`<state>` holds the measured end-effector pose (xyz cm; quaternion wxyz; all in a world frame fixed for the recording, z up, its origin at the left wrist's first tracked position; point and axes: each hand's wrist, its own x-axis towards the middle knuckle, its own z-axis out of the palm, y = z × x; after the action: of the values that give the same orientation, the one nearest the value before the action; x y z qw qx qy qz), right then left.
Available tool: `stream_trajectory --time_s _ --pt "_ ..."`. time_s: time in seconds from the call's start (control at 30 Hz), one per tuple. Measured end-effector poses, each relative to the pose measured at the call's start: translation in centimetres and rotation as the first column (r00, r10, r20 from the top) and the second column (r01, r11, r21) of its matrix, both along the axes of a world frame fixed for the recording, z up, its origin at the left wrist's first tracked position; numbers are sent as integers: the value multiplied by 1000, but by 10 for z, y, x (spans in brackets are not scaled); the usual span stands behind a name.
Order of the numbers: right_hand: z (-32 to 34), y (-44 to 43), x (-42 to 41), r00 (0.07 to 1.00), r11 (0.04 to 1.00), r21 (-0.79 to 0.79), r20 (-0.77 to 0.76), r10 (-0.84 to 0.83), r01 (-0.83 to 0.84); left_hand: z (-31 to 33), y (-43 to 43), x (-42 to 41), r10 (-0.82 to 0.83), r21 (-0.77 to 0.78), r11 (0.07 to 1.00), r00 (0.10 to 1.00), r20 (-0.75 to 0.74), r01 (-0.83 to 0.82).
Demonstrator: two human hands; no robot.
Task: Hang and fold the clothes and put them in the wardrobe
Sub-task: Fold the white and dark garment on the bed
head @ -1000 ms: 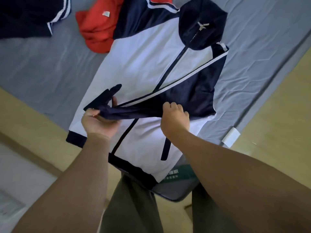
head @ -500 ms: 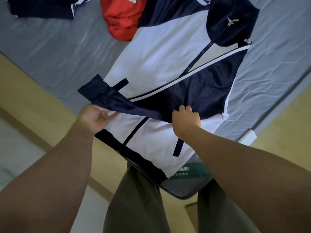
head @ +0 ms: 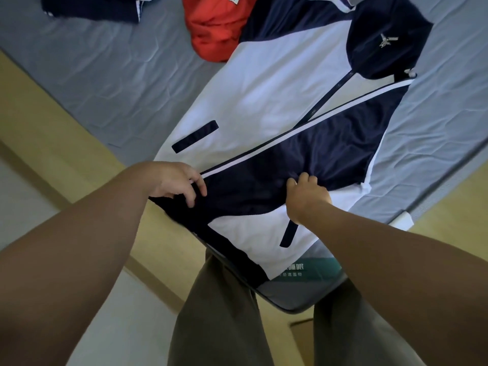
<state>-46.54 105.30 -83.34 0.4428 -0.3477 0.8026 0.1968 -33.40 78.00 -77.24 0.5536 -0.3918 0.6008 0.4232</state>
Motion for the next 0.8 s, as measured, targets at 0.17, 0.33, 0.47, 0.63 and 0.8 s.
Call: stream_trajectory --time_s 0.17,0.33,0.47,0.63,0.8 --pt "-2 6 -8 996 992 -89 -20 -91 89 -11 4 -16 -366 -368 886 913 -180 282" --pt "1 25 -34 966 951 -222 -94 -242 216 -27 16 -21 -486 -469 787 871 -72 400" --pt "2 40 -60 917 912 -128 -44 -397 389 -37 32 -33 -543 -495 709 837 71 502" --pt "7 20 -92 824 818 -121 -10 -567 562 -39 42 -80 -469 -724 573 878 94 383" --pt "16 -58 -142 699 596 -417 150 -699 686 -46 36 -136 -277 -734 676 900 -338 -68"
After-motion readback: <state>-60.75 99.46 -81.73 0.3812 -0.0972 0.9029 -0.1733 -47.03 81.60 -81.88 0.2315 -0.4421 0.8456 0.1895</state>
